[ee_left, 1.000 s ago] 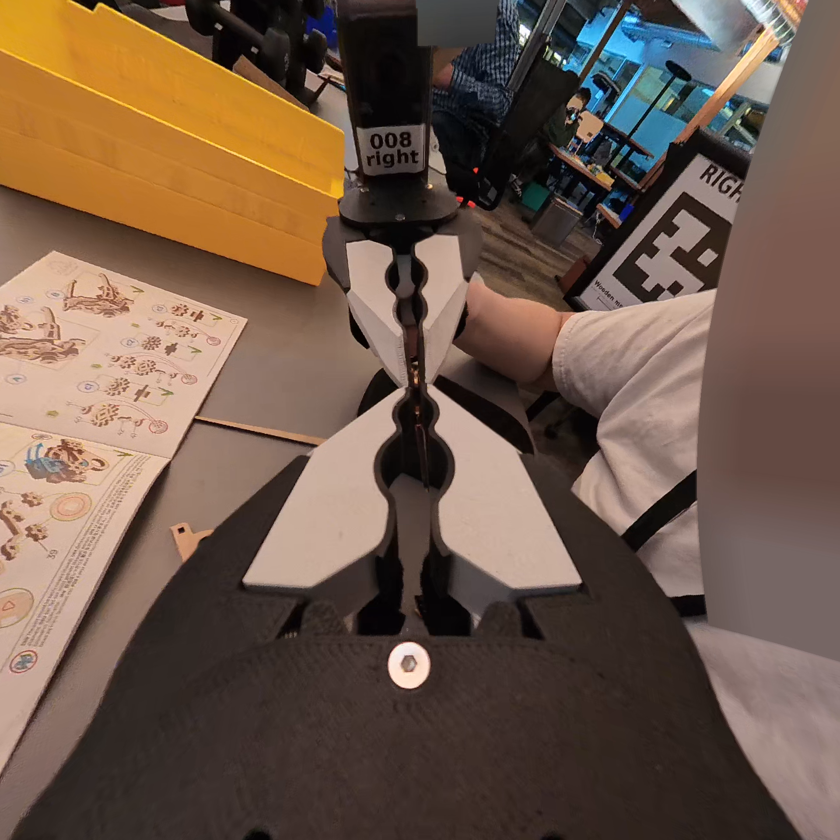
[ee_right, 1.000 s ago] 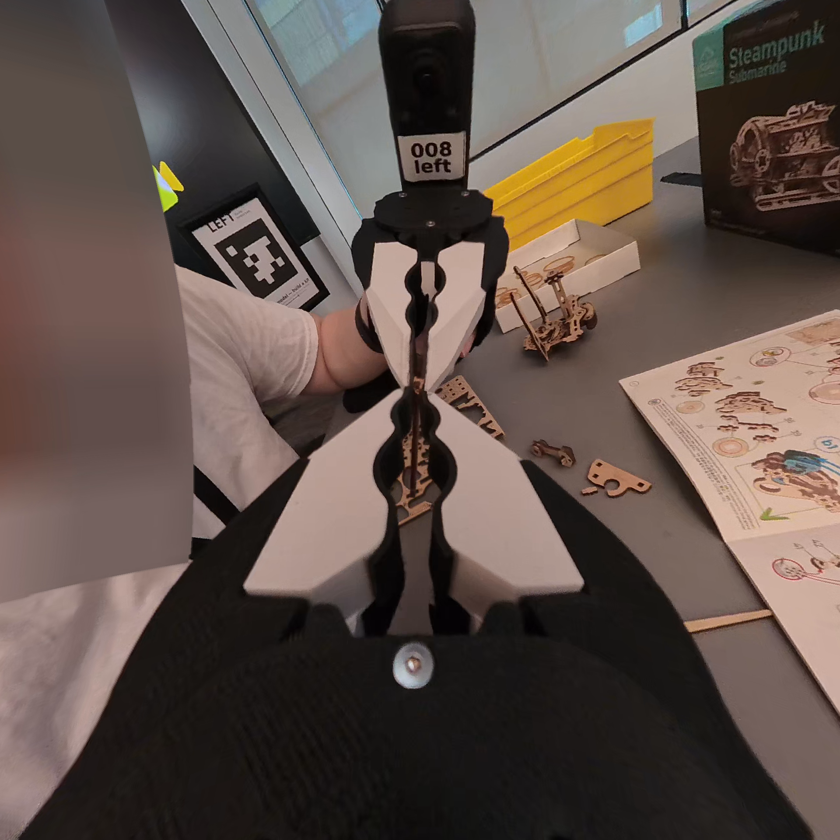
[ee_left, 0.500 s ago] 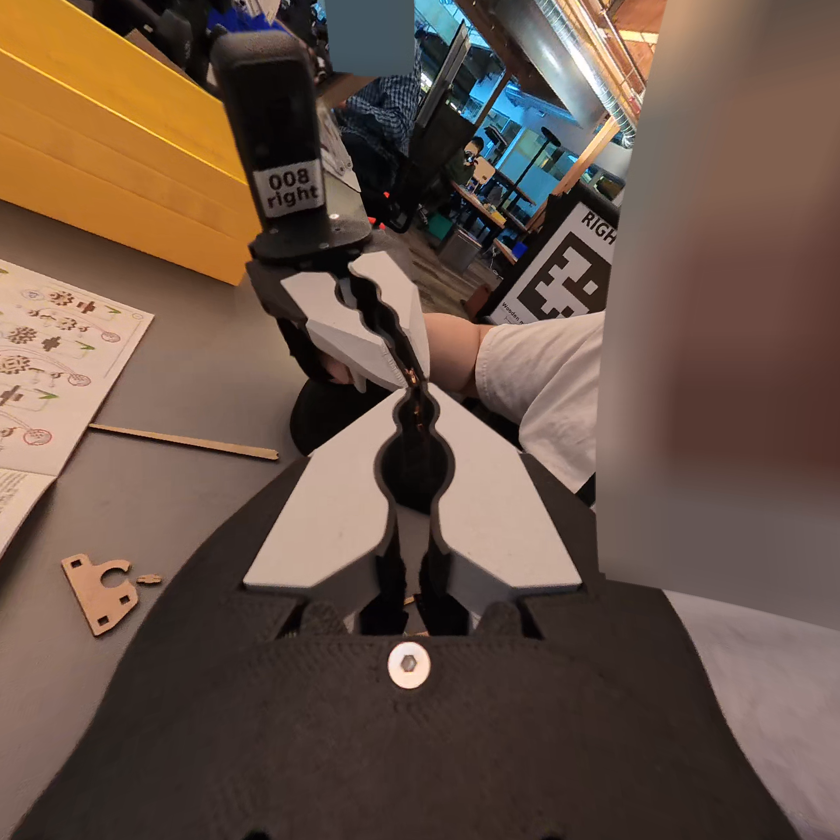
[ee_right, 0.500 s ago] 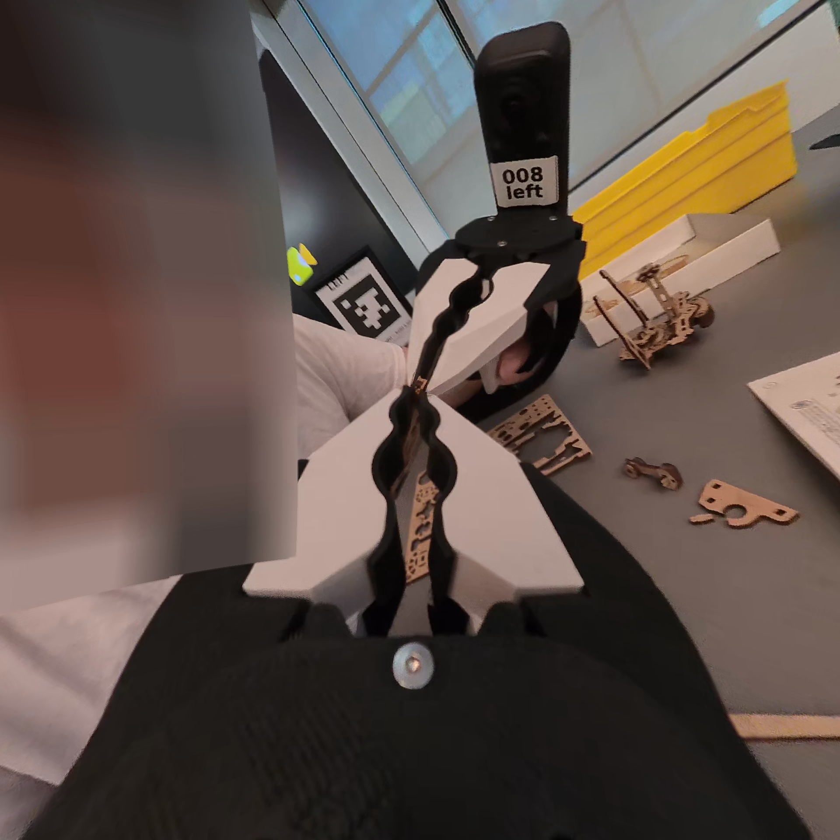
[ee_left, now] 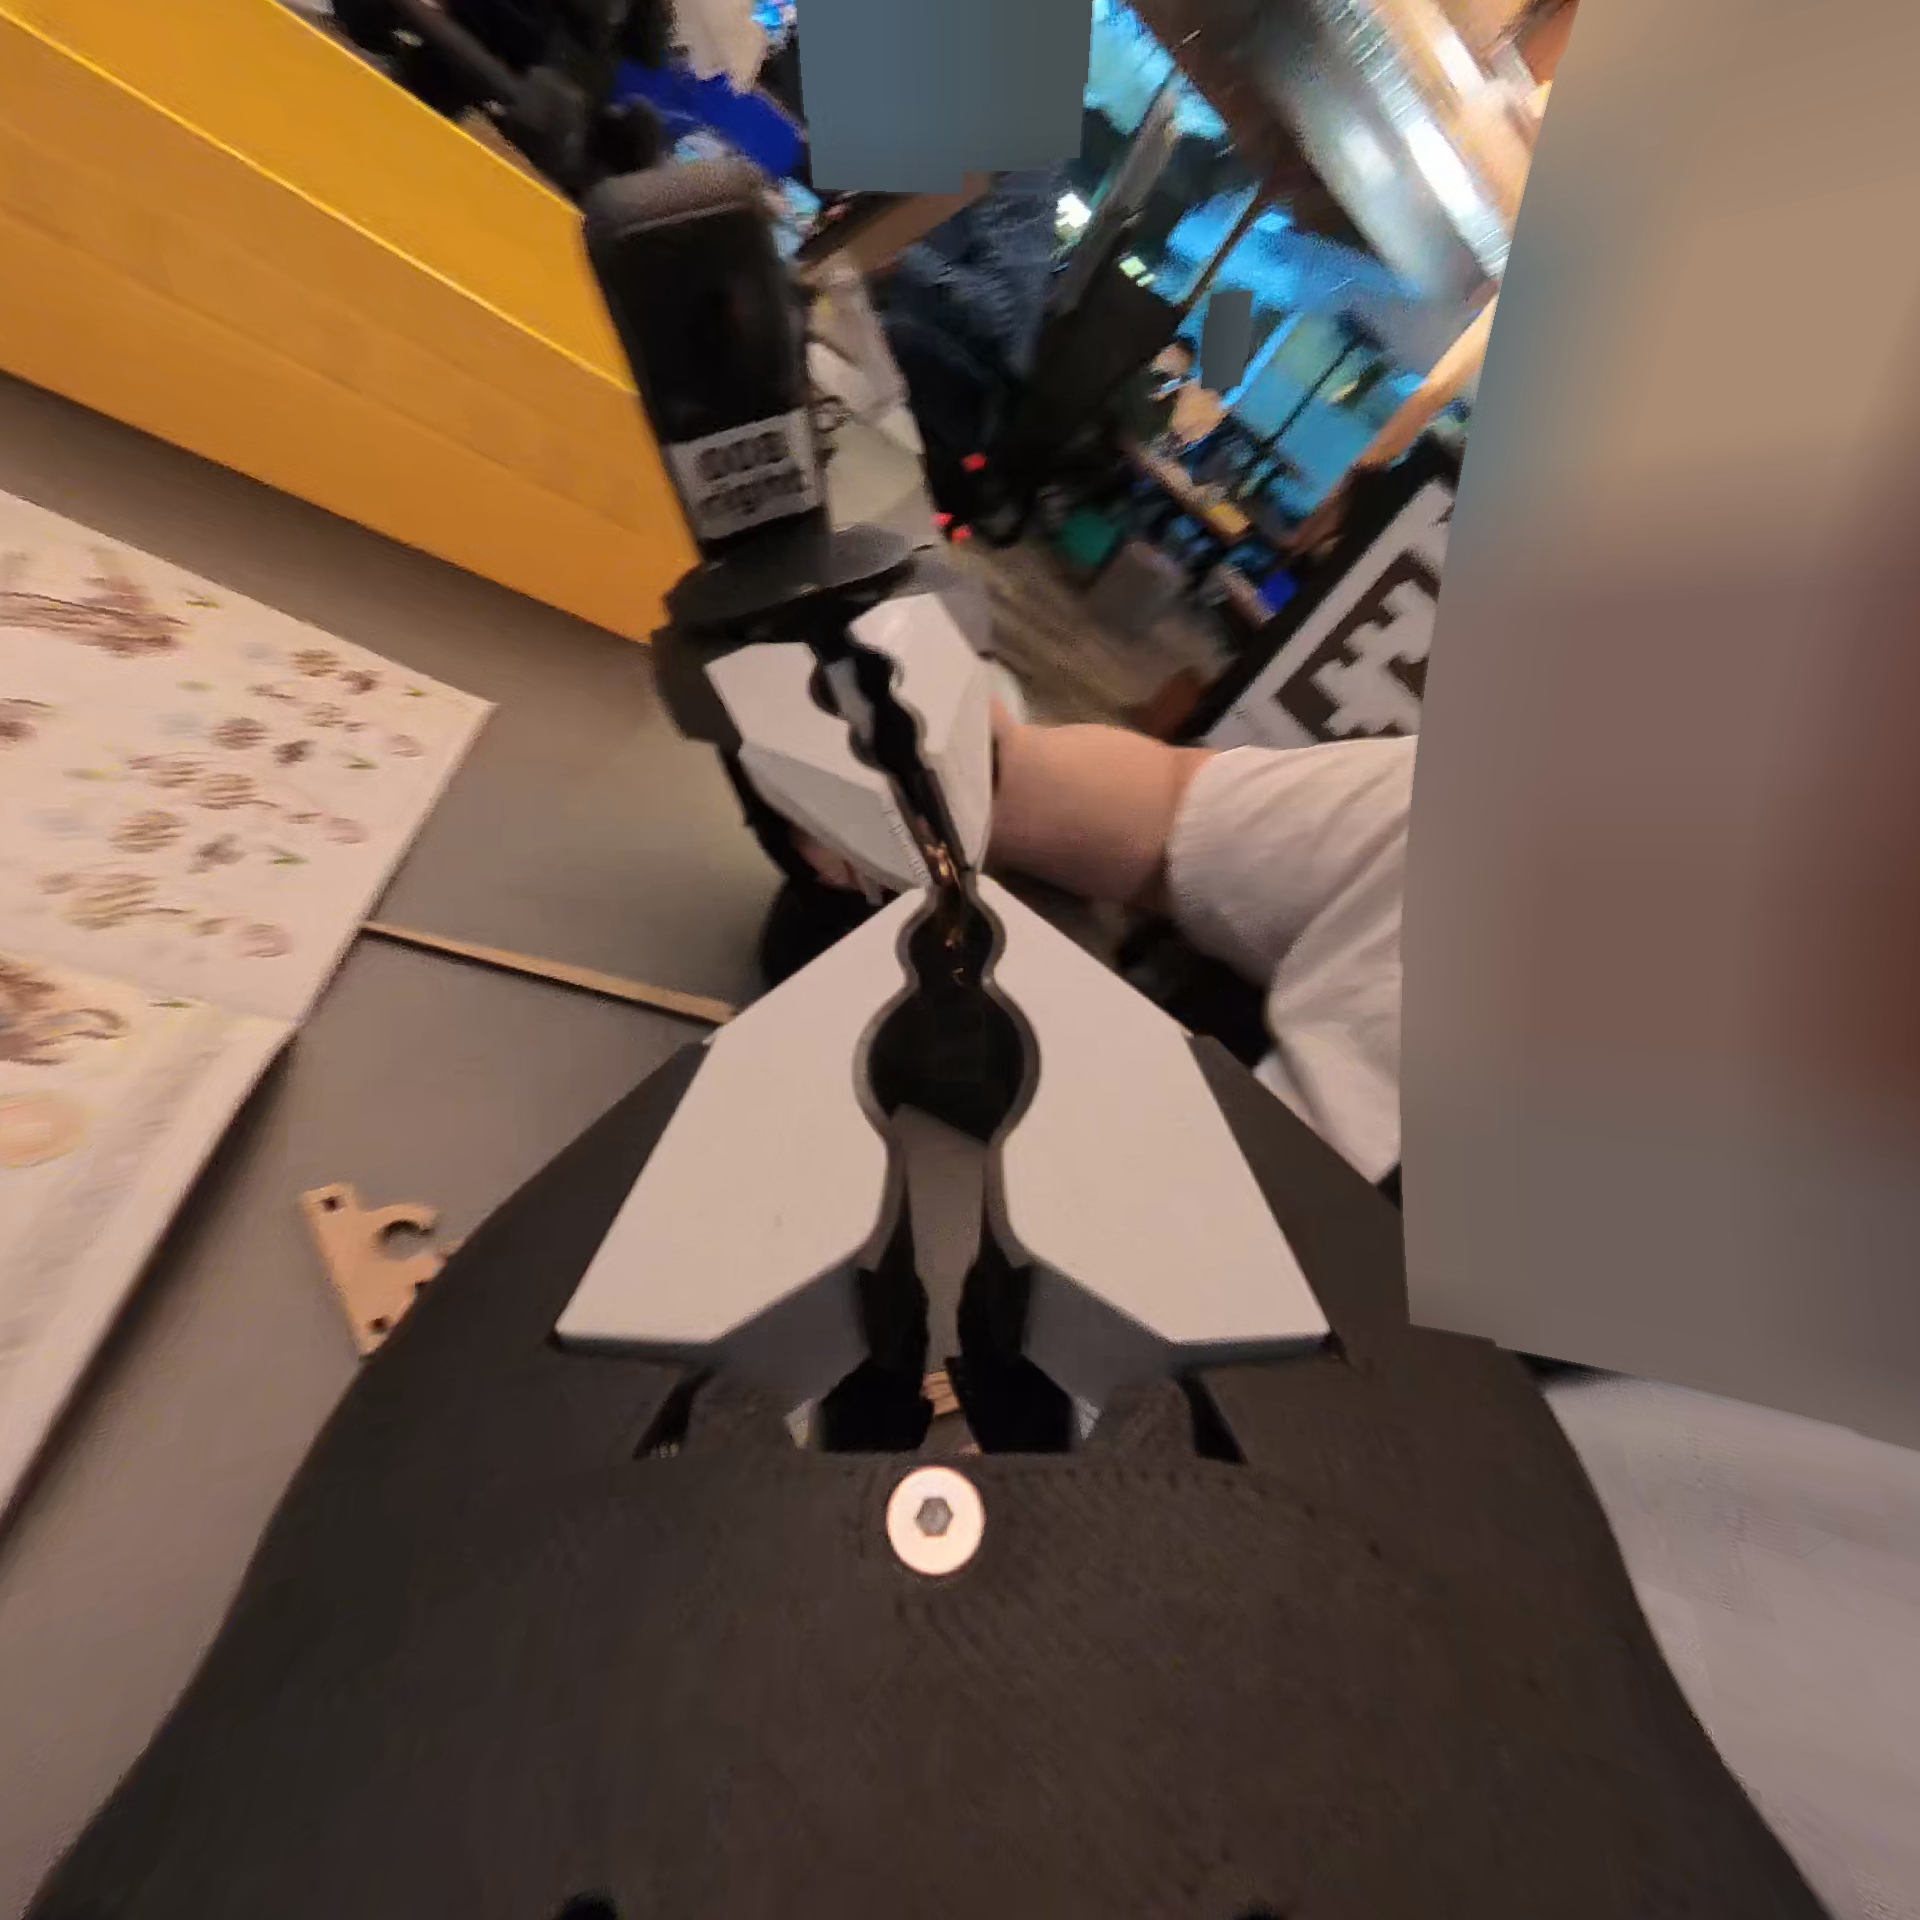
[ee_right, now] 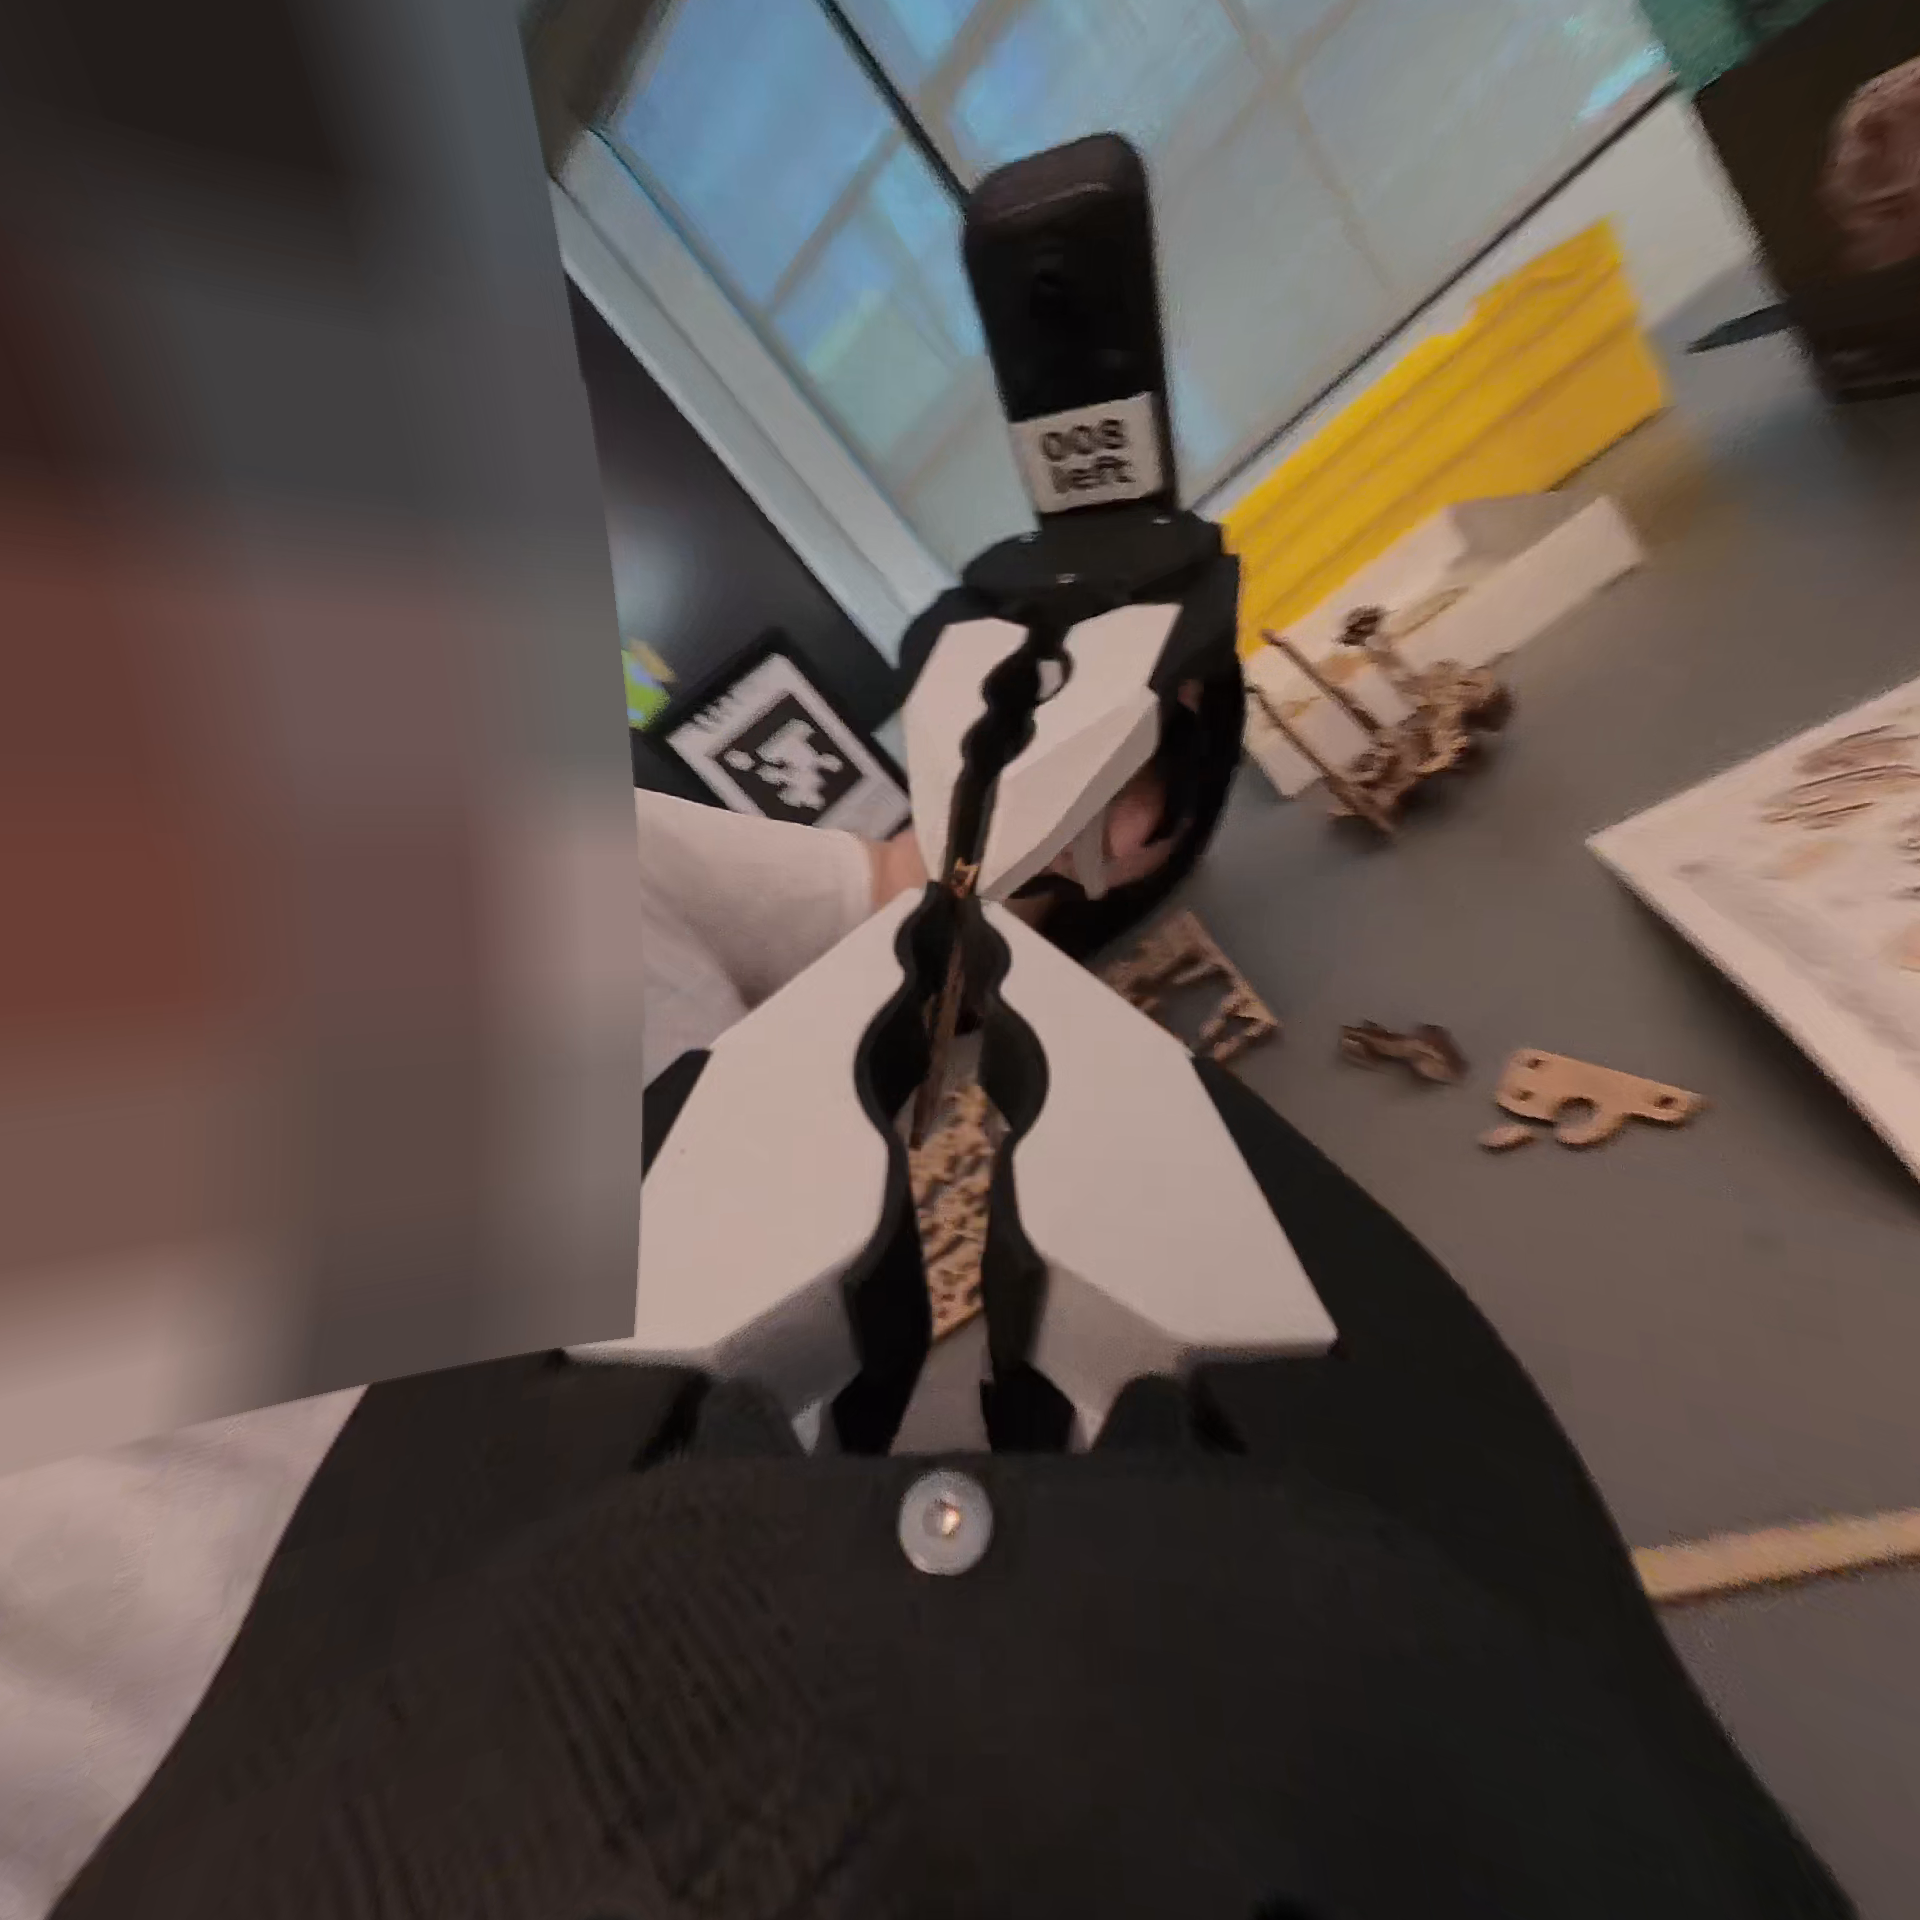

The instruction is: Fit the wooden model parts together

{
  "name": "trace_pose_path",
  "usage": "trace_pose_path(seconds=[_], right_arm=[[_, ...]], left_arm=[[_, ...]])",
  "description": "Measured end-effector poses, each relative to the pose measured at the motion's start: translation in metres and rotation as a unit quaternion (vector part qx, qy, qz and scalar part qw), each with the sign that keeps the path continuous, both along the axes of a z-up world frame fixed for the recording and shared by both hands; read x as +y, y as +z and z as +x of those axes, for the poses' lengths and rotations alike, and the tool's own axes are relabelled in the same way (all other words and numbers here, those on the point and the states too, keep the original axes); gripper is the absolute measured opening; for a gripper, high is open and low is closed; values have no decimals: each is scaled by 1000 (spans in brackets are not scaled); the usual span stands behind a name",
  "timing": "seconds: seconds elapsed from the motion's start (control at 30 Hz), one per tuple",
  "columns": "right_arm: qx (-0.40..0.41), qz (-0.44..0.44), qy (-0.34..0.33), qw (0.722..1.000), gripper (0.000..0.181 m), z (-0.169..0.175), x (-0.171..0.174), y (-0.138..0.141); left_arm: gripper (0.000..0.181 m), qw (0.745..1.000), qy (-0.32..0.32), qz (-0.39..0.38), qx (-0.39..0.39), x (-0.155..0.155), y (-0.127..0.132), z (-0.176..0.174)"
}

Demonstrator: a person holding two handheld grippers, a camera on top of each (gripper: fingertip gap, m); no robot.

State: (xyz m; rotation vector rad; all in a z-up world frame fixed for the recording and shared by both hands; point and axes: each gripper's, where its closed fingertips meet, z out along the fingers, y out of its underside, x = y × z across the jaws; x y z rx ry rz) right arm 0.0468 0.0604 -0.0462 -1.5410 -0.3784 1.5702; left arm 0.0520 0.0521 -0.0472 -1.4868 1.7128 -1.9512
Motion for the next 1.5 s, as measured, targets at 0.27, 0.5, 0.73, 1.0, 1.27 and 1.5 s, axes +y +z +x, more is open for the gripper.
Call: trace_pose_path(seconds=[0.27, 0.5, 0.73, 1.0, 1.27, 1.5], right_arm=[[-122, 23, -112, 986, 0, 10, 12, -4], [-90, -16, -152, 984, 0, 15, 18, -5], [-76, 22, -116, 990, 2, 14, 15, 0], [-109, 54, -111, 986, 5, 15, 14, -1], [-175, 81, -121, 974, 4, 14, 12, -4], [-195, 78, -144, 967, 0, 17, 16, -8]], left_arm=[[0, 983, 86, 158, -36, 10, -4, 10], [0, 941, 136, 299, -76, 16, -6, 14], [0, 961, 120, 238, -79, 13, -1, 13], [0, 963, 116, 228, -82, 11, -1, 12], [0, 967, 115, 215, -69, 12, -4, 13], [0, 967, 122, 217, -61, 14, -8, 15]])
